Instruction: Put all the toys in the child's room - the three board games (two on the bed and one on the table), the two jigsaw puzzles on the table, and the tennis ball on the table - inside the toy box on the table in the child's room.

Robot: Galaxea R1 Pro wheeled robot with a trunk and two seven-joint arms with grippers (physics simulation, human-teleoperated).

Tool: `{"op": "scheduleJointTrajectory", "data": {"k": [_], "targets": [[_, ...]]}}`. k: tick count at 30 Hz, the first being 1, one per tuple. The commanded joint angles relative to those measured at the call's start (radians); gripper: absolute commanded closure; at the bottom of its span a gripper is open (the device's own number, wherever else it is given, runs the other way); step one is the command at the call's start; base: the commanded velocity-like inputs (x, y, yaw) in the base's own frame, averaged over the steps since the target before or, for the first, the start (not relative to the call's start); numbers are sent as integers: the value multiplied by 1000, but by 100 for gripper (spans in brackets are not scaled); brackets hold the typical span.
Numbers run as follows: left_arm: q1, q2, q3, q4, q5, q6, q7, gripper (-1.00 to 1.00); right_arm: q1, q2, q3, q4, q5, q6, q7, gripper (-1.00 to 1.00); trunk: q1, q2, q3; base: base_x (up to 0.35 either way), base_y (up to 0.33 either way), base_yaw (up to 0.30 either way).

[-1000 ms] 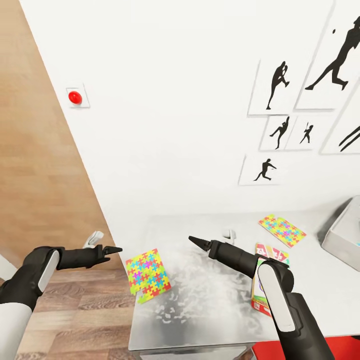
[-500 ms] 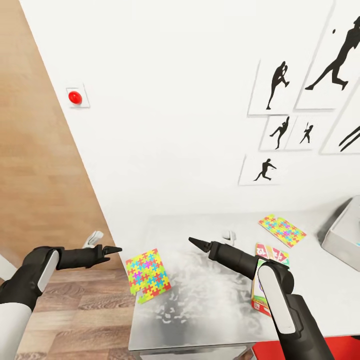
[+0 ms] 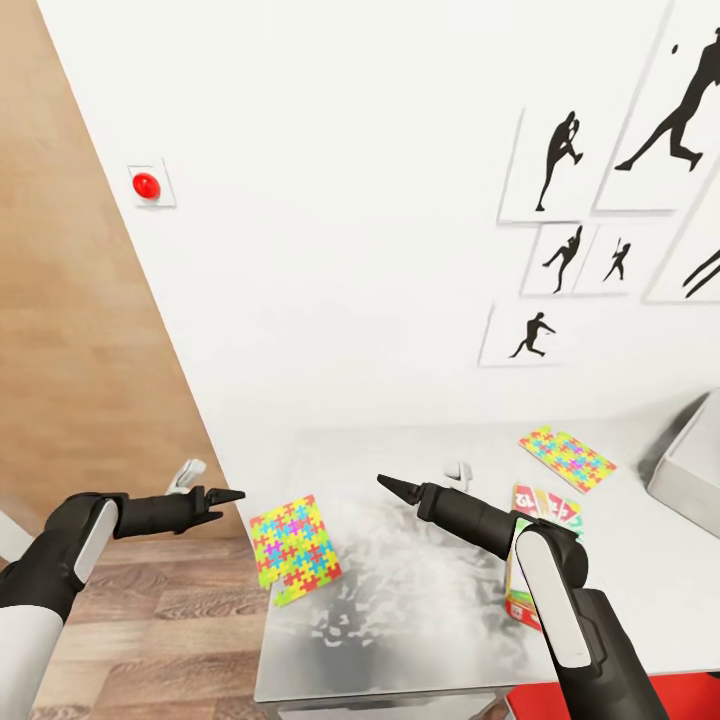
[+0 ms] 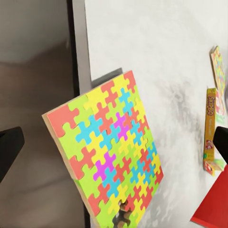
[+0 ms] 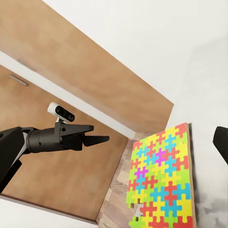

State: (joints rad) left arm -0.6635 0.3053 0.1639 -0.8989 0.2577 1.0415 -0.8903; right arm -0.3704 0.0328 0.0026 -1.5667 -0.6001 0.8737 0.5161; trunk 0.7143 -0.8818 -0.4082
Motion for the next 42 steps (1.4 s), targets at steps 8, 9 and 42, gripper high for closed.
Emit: {"op": "scheduleJointTrajectory", "data": {"k": [8,9,42], "targets": [[-1,0,1,0,-2,3,-6,-100,-1,1,-1,0,0,5,2,-100,31,-57,-26,0,0,0],[-1,0,1,0,-1,3,-6,-100,-1,1,-1,0,0,5,3,-100,31,-57,-26,0,0,0],[-1,1,26,69,14,5,-7,-100,-1,-1,-3,1,0,5,2,-100,31,-57,-26,-63,0,0]]}}
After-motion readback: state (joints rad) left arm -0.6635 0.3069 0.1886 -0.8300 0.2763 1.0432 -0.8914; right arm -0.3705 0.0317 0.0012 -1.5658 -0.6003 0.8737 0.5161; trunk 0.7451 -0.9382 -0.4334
